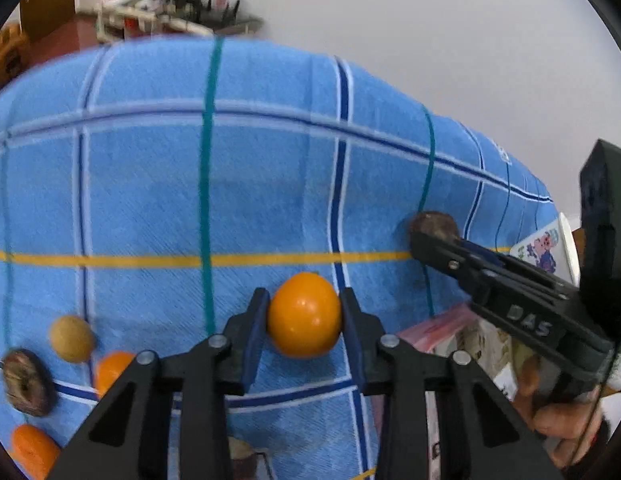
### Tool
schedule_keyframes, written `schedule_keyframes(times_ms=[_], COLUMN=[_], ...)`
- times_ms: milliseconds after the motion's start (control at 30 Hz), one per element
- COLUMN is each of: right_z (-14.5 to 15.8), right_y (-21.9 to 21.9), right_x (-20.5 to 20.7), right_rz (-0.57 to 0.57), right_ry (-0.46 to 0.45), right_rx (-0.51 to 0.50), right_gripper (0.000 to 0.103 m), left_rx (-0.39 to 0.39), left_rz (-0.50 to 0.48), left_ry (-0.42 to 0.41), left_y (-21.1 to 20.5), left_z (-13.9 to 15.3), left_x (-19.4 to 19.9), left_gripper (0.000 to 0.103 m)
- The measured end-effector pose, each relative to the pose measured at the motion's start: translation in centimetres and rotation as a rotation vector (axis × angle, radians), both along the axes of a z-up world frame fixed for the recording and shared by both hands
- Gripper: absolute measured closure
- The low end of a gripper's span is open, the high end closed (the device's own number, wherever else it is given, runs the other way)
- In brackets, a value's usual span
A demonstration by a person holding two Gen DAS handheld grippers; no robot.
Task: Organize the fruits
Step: 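Carry the brown fruit and the orange over the pink tin with both tools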
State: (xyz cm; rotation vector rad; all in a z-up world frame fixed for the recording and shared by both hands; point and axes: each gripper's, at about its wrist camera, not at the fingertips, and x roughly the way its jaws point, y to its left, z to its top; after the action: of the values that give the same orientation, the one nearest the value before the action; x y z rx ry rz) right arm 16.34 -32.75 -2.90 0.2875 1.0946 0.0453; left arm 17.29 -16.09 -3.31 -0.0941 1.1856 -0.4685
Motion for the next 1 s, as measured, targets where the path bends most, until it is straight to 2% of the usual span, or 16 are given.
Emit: schedule_keyframes(times_ms=[67, 233, 367, 700, 1000], right_z=[1.5, 4.7, 6.0, 8.4, 8.3], right_y=[0.0, 0.4, 1.1, 4.7, 10.3], right_x=[-0.6, -3.3, -6.2, -12.6, -17.2], right_rz=[-0.003, -0.015, -0.016, 0.022, 0.061], right_ry=[-0.051, -0.152, -0.193, -0.316, -0.403], right_rx=[0.006, -0.015, -0.029, -0.028, 0.037], right_gripper=[0.066, 0.066, 0.066, 0.066, 0.066], left_rx=[0.010, -0.011, -0.017, 0.012, 0.078], left_rz=[0.007, 0.005, -0.005, 0.010, 0.091], left_ry=[-0.060, -0.127, -0.134, -0.231, -0.346], left_y=[0.1, 0.5, 0.4, 2.0, 6.7], left_z=[1.3, 4.2, 4.9, 7.1, 7.2], left_x=[-0.6, -2.6, -4.6, -10.0, -14.6], left_gripper=[0.066, 0.066, 0.066, 0.066, 0.066])
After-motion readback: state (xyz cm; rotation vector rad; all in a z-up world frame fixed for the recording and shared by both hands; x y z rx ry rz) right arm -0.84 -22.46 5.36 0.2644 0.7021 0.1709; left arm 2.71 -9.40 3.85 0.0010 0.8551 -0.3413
